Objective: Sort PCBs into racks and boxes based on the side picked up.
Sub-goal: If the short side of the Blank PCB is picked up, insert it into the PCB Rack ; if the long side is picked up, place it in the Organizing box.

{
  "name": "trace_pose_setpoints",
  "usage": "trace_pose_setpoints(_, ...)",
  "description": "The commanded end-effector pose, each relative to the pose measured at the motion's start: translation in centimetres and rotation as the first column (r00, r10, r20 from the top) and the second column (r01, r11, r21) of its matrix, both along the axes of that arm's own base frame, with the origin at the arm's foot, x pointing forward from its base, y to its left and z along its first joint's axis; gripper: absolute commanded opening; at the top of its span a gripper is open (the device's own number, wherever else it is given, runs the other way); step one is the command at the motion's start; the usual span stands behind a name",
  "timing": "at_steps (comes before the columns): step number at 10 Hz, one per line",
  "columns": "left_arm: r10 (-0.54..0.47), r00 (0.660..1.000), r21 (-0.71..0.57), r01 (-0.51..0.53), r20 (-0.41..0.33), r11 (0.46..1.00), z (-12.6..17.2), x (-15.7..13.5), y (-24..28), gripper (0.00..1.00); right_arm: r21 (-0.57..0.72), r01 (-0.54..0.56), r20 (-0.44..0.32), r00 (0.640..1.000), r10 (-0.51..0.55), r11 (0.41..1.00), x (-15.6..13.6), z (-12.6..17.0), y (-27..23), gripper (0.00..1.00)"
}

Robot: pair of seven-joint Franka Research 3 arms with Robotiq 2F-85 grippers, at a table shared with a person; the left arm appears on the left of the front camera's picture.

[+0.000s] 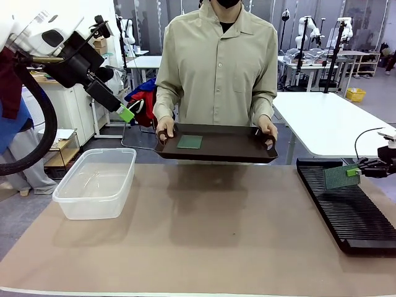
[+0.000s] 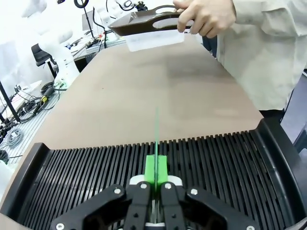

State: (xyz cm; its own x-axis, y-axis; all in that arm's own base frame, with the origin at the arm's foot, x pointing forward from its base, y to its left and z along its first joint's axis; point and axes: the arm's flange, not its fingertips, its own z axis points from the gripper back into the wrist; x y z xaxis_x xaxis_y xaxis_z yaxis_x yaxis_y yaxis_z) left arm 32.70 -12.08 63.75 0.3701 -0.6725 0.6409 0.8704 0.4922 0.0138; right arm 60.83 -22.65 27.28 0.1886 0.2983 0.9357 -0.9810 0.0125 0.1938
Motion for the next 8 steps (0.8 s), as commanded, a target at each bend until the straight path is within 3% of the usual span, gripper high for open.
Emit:
trace_pose_setpoints(1,-0.001,1.0,0.002,0.001,0.01,1.0,-0.1,0.0,0.0,1.0,0.028,0.033,-0.009,0.999,-0.033,0.999,1.3,0.0,0.1,0.02)
trace_pose_setpoints(8,-0.001,1.0,0.002,0.001,0.01,1.0,-0.1,0.0,0.0,1.0,0.034,-0.001,-0.084,0.996,0.004,0.999,3.2,-1.4,0.0,0.02)
